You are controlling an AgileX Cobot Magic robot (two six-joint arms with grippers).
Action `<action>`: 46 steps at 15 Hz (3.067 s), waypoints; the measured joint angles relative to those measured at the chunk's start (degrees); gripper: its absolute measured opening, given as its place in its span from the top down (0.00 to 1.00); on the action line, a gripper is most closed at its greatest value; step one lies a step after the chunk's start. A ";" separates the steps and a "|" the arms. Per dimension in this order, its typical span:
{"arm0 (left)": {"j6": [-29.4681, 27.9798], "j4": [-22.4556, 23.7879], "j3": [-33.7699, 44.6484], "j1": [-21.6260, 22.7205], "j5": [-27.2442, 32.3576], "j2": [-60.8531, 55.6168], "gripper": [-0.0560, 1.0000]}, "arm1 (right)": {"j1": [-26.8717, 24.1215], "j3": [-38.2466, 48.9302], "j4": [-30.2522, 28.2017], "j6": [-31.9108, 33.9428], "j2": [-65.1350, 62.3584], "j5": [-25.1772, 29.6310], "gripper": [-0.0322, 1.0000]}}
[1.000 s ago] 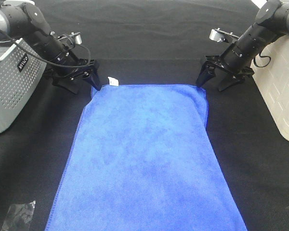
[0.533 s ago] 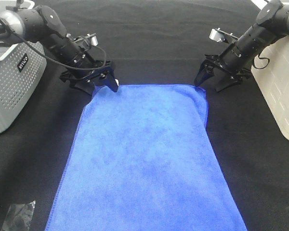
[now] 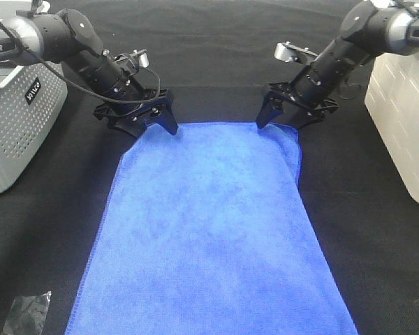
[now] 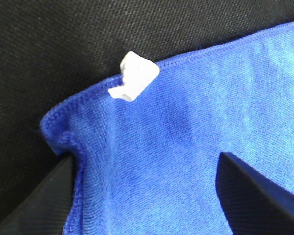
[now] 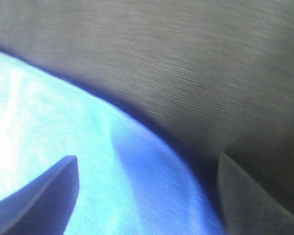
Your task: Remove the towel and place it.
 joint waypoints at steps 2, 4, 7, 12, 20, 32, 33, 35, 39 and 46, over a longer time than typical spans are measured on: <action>0.00 0.00 0.00 0.00 0.00 0.00 0.24 | 0.69 0.00 -2.41 0.06 0.00 -0.17 0.23; 0.00 0.00 -0.06 0.00 0.00 0.06 0.24 | 1.26 -0.11 -5.73 0.69 -0.06 -0.34 0.24; 0.29 0.23 -0.06 -0.06 0.00 0.06 0.24 | 1.55 -0.29 -8.19 1.55 -0.06 -0.52 0.33; 0.69 0.23 -0.11 -0.06 0.11 0.06 0.24 | 1.60 -0.29 -13.29 1.55 -0.06 -0.63 0.59; 0.69 2.29 -0.06 -0.06 1.20 0.74 0.87 | 1.55 -0.29 -15.76 -1.43 -0.06 -1.15 0.94; 1.72 9.51 -3.09 -0.74 -5.10 -1.55 0.94 | 1.78 -5.56 -20.17 -3.67 -0.06 -3.21 0.94; 1.72 10.83 -4.35 -0.74 -5.84 -1.60 0.94 | 1.78 -7.33 -20.40 -4.58 -0.06 -4.30 0.94; 1.72 13.29 -6.65 -0.74 -7.45 -1.66 0.94 | 1.78 -11.34 -20.34 -5.61 -0.06 -7.16 0.94; 1.72 16.62 -7.73 -0.74 -14.44 -1.72 0.94 | 1.78 -13.98 -18.51 -10.37 -0.06 -14.50 0.94; 3.90 20.00 -7.73 -0.74 -28.30 -1.72 0.94 | 1.78 -14.04 -16.16 -19.14 0.52 -27.90 0.94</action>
